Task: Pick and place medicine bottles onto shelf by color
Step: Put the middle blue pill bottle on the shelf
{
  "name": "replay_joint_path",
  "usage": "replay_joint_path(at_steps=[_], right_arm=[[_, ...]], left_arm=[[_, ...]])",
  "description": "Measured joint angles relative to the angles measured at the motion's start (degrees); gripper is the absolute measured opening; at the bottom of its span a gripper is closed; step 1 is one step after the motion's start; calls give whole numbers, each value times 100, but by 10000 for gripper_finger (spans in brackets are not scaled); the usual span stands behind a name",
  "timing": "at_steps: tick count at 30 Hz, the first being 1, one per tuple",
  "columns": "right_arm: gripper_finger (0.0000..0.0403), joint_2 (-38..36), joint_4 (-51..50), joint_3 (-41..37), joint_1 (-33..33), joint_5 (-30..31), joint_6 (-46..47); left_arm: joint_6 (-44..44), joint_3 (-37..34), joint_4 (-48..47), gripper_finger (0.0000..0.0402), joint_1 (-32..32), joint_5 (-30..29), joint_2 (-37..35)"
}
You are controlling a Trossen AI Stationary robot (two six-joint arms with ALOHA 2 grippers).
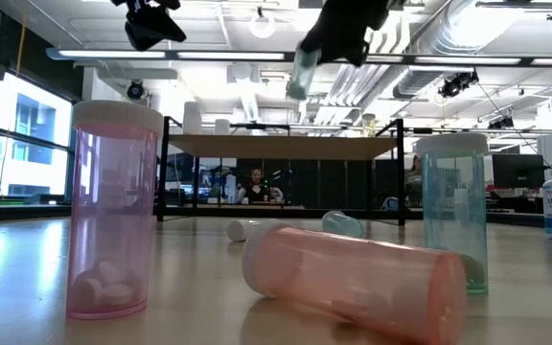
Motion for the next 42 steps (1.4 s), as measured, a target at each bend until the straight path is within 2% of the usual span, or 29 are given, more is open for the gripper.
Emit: replay_joint_path(at_steps=[11, 19, 22, 34, 42], right_arm=[[103, -1041, -47, 0, -1023, 511, -271], [103, -1391, -49, 25, -1957, 537, -409], [103, -1392, -209, 273, -2284, 534, -523], [103, -1326, -582, 1290, -3400, 587, -705], [103, -1319, -765, 1680, -3885, 593, -593]], left_arm=[[78, 0, 7, 223, 7, -646, 0], [614, 0, 122, 223, 20, -1333, 0], [764, 0, 279, 223, 118, -1597, 0], [1058, 0, 496, 223, 956, -1638, 0], [1060, 0, 496, 223, 1176, -1636, 0]])
